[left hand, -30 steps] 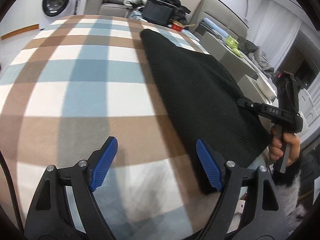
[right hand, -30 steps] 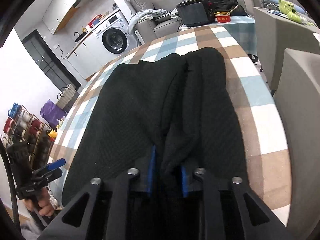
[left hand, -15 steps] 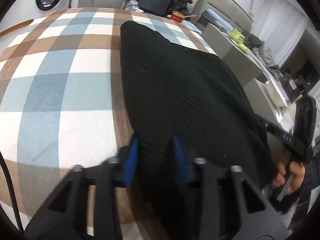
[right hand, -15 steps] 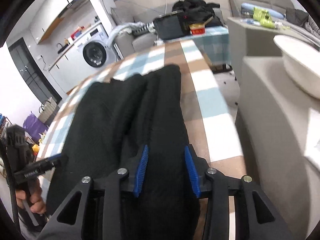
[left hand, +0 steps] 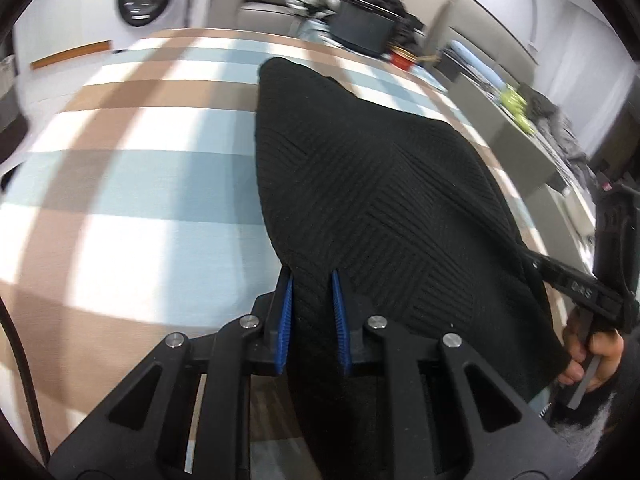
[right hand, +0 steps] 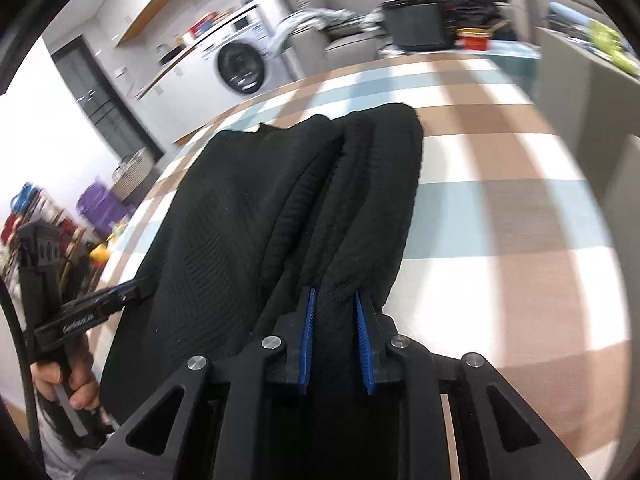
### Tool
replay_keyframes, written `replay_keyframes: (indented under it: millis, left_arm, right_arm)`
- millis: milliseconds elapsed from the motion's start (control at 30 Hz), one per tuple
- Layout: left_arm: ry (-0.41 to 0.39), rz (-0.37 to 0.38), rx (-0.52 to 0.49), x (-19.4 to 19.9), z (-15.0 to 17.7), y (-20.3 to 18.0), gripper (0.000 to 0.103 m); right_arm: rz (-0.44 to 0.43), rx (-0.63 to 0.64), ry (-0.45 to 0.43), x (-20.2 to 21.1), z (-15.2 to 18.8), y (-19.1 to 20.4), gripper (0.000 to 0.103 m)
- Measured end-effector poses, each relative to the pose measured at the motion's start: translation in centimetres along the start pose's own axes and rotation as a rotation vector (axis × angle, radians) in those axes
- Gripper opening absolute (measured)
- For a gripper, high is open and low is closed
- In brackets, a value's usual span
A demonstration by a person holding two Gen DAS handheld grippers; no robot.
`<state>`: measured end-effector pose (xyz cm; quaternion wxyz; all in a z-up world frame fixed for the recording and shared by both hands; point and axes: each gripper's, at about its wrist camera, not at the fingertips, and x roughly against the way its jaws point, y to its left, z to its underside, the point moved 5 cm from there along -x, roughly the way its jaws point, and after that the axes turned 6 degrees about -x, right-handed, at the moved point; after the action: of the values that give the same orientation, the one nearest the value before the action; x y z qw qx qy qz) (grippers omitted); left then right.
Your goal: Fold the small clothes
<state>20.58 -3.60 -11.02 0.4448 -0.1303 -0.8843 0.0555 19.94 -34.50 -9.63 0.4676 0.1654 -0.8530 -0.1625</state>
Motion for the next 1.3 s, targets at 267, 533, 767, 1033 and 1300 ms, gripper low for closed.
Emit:
replay_keyframes:
  millis: [267, 533, 767, 1033, 1300]
  left_arm:
    - [-0.046, -0.072, 0.023, 2.6, 0.4, 4.3, 0.019]
    - [-0.162, -0.049, -0.034, 6.8, 0.8, 2.5, 0.075]
    - [-0.14, -0.035, -0.026, 6.7, 1.4, 2.2, 0.088]
    - [-0.128, -0.011, 0.009, 6.3, 1.5, 2.8, 0.088]
    - [-0.136, -0.016, 0.03, 6.6, 1.4, 3.3, 0.088]
  right_arm:
    - [0.104, 0.113, -0.063, 0.8, -0.3, 2.1, 0.036]
    - [-0.024, 0.03, -0.068, -0.1, -4.0, 2.6, 0.036]
    - [-0.032, 0.028, 0.017, -5.1, -6.4, 2.9, 0.034]
    - [0.012, 0.153, -0.131, -3.2, -7.7, 4.7, 0.004]
    - [0.172, 0.185, -0.173, -3.1, -9.2, 3.6, 0.004]
